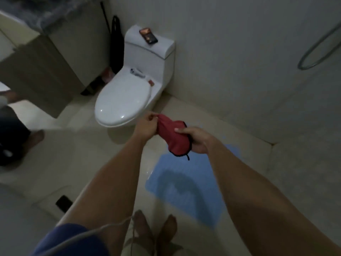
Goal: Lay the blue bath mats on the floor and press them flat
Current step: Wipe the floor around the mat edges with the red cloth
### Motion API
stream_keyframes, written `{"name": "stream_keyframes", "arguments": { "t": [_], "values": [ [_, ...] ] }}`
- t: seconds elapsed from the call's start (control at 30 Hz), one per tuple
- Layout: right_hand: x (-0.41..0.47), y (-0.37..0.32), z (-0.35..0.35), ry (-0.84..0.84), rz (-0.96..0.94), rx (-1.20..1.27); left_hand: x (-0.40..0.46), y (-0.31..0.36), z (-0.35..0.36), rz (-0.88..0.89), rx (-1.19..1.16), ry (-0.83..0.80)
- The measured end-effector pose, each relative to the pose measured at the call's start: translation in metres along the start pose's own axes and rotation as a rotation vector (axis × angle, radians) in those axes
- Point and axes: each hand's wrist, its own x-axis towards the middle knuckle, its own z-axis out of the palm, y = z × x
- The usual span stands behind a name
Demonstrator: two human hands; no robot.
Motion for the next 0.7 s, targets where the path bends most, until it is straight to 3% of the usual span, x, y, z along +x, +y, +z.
{"name": "stream_keyframes", "arguments": {
  "t": [0.2, 0.3, 0.4, 0.6, 0.7],
  "values": [
    [0.197, 0.184, -0.029, 0.183, 0.232, 0.153, 0.071, -0.289, 0.016, -0.23, 0.38, 0.072],
    [0.323, 0.294, -0.049, 0.284, 0.247, 0.163, 0.112, -0.458, 0.034, -0.367, 0.583, -0.015],
    [0.415, 0.341, -0.071, 0.381, 0.186, 0.077, 0.149, -0.564, 0.048, -0.387, 0.677, -0.042],
    [0.611, 0.336, -0.111, 0.441, -0.238, -0.328, 0.238, -0.734, 0.084, -0.246, 0.886, -0.022],
    [0.69, 0.339, -0.117, 0.469, -0.391, -0.843, 0.261, -0.795, 0.1, -0.096, 0.946, 0.039]
  ]
}}
